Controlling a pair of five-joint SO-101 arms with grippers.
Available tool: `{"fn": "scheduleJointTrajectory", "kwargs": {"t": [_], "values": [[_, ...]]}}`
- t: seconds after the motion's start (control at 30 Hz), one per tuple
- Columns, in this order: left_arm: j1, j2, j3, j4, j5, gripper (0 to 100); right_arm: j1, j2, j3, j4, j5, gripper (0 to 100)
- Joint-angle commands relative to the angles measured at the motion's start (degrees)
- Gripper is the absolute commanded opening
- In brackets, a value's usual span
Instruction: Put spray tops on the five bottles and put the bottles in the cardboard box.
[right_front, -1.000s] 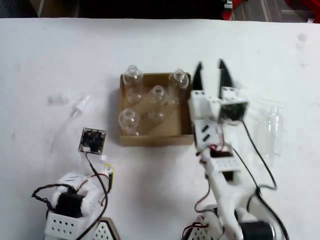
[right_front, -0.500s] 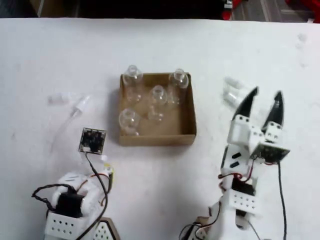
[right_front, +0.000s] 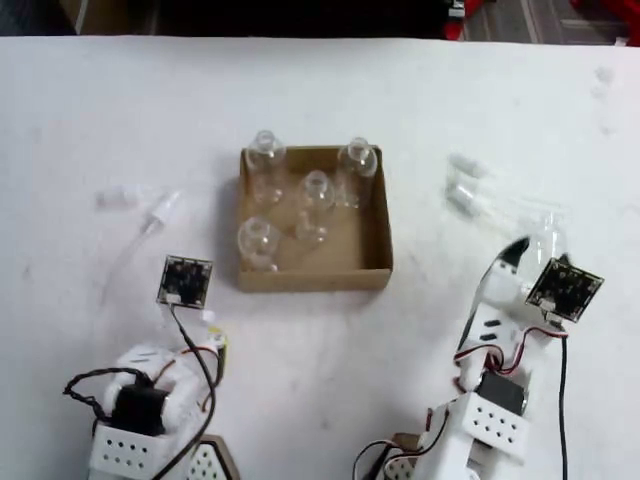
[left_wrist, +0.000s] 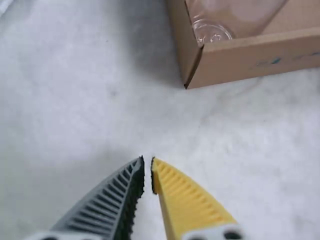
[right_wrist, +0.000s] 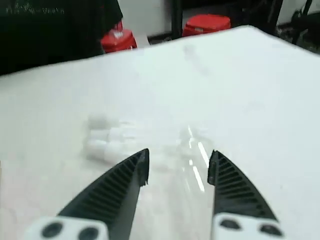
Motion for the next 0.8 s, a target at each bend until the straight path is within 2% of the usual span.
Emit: {"fn": "scheduleJointTrajectory", "kwargs": {"t": [0.0,0.1,0.7,0.77], "values": [[0.75,-0.48,0.00,0.35,0.79,3,0.84,-1.63,0.44,9.89,0.26,17.0],[0.75,-0.48,0.00,0.35,0.79,3,0.84,-1.71,0.44,13.41,0.26,17.0],[0.75,-0.48,0.00,0.35,0.79,3,0.57,-1.27,0.44,13.76,0.79,16.9],[0.75,-0.48,0.00,0.35,0.79,3,-0.48,-0.92,0.44,15.16,0.79,13.2]]}}
